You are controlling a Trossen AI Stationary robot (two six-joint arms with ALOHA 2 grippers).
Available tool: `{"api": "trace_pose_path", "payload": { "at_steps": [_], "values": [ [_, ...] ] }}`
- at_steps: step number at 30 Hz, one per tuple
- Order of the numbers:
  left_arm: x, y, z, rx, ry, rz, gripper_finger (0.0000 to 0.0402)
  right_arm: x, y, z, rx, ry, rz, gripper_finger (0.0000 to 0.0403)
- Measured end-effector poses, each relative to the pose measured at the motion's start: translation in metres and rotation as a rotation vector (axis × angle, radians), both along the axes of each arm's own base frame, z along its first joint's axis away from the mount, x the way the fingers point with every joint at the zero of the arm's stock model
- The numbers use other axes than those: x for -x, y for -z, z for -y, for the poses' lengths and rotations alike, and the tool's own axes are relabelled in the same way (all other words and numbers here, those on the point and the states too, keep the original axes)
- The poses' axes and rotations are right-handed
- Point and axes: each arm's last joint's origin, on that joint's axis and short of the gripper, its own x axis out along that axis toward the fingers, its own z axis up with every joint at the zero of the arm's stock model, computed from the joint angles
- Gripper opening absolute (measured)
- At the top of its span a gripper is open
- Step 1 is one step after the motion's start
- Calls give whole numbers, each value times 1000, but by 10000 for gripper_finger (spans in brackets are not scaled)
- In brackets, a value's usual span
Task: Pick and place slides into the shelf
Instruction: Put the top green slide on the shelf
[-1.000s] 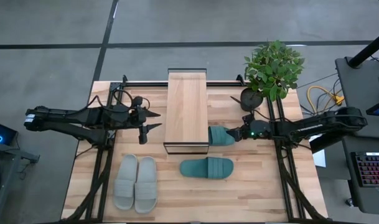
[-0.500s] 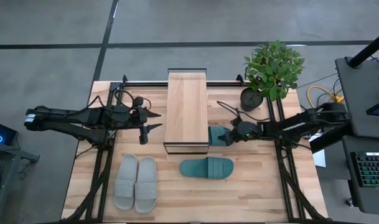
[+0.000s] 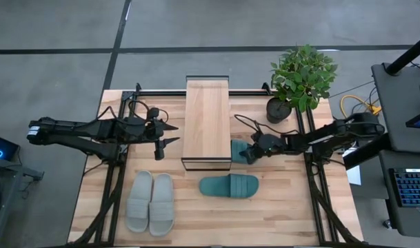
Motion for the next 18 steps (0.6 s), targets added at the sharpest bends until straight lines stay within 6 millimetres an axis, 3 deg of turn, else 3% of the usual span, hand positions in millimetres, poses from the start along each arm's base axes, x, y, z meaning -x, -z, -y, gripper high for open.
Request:
{"api": "trace_pose_path", "payload": {
  "at_steps": [6,18],
  "values": [
    [0,0,0,0,0,0,155,3,0,-1,10,-46,0,20],
    [0,0,0,0,0,1,155,7,-10,-1,56,-79,30,12]
  ]
}}
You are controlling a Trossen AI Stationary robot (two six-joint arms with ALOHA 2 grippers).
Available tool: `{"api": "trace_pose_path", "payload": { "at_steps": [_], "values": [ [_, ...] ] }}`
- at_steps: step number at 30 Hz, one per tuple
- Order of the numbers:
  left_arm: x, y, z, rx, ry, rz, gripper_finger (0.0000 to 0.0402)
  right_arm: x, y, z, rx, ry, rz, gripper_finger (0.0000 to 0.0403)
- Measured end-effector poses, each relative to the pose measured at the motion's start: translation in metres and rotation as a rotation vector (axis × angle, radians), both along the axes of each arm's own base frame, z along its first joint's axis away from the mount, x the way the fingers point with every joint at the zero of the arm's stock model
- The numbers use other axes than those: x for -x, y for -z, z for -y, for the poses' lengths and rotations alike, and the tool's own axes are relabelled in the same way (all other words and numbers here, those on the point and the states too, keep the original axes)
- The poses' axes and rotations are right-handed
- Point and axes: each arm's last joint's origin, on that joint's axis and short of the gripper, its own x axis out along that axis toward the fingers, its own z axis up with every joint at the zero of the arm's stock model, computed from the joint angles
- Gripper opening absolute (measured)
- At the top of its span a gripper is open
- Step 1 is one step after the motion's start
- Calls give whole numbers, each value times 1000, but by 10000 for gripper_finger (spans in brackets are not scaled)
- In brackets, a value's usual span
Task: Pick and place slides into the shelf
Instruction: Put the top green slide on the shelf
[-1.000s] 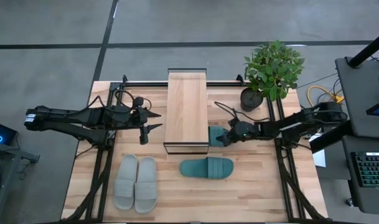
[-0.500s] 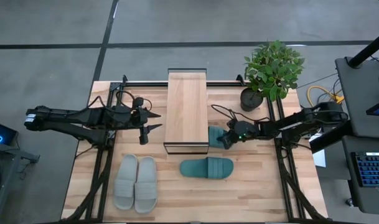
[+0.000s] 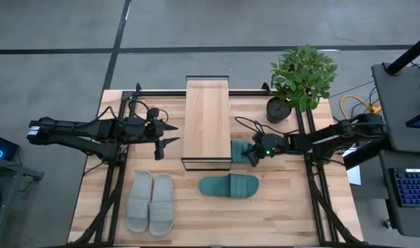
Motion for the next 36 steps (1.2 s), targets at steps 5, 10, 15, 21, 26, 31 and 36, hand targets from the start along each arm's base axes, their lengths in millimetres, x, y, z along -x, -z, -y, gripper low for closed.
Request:
{"api": "trace_pose_path", "payload": {
  "at_steps": [5,10,15,21,26,31,36],
  "values": [
    [0,0,0,0,0,1,155,16,-10,2,61,63,-59,12],
    [0,0,0,-1,-3,1,155,35,-23,4,107,122,-93,12],
    [0,0,0,-3,-8,2,155,48,-39,4,102,131,-22,12],
    [0,0,-1,-10,-25,2,155,65,-50,4,113,157,8,11],
    [0,-1,-1,-12,-31,3,155,75,-57,4,103,173,44,11],
    [0,-1,-1,-13,-31,4,155,84,-66,4,107,178,68,11],
    [0,-1,-1,-12,-32,5,155,94,-81,5,144,206,29,11]
  ]
}}
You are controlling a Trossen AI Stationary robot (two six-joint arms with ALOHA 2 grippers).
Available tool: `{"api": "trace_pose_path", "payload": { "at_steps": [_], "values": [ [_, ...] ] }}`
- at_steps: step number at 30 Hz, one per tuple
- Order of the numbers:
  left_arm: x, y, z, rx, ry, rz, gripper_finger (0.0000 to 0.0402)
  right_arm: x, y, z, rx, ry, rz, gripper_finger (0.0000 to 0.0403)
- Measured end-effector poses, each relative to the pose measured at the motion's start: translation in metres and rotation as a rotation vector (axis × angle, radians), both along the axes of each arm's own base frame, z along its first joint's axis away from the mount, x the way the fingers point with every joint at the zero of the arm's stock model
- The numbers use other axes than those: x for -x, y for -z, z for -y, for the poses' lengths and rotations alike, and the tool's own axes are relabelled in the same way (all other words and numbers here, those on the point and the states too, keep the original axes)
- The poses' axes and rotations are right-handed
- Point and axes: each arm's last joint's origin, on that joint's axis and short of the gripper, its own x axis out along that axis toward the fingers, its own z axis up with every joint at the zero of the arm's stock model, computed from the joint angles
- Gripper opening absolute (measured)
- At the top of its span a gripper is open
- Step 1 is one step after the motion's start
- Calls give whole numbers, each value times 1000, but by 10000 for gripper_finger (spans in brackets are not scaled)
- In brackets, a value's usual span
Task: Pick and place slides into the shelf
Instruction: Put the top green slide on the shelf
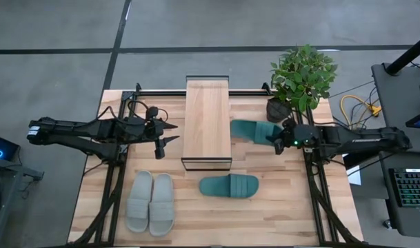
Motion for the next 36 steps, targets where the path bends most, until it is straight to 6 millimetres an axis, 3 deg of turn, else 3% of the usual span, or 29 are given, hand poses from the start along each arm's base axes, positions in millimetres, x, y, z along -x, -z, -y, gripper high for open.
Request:
{"api": "trace_pose_path", "payload": {
  "at_steps": [13,36],
  "values": [
    [0,0,0,0,0,0,155,6,-38,2,93,19,14,11],
    [0,0,0,0,0,0,155,2,-69,1,160,-26,149,11]
  ]
}}
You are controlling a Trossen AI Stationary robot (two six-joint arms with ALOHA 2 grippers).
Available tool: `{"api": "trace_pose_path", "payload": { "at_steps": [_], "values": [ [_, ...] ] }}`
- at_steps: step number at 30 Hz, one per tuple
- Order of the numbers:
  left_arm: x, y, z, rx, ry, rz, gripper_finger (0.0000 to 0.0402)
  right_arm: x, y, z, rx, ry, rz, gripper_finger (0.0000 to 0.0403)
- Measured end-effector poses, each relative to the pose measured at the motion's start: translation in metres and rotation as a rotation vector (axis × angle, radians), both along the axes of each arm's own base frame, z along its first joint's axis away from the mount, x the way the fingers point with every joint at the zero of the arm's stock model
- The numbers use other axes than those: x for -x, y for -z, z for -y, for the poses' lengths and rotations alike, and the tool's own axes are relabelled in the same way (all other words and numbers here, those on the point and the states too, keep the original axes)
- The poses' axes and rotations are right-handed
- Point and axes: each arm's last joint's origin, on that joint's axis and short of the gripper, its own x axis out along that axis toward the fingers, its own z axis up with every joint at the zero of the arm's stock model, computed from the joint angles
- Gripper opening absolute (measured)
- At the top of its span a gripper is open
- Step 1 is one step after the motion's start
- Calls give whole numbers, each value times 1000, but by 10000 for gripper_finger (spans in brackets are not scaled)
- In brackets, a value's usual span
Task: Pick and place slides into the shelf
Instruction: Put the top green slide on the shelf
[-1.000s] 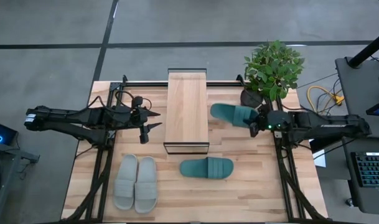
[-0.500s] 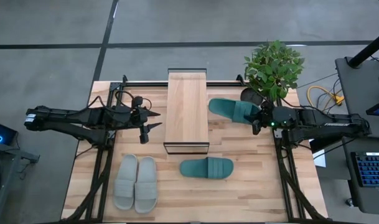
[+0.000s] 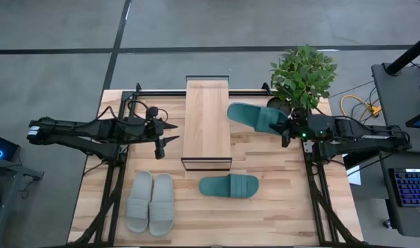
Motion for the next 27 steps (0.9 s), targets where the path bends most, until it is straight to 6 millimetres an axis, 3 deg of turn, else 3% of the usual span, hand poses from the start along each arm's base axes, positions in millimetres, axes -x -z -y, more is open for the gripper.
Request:
{"api": "trace_pose_path", "payload": {
  "at_steps": [6,27],
  "values": [
    [0,0,0,0,0,0,155,-13,-6,-1,32,-72,64,11],
    [0,1,0,-1,0,-3,155,-80,0,-2,188,-192,125,12]
  ]
}}
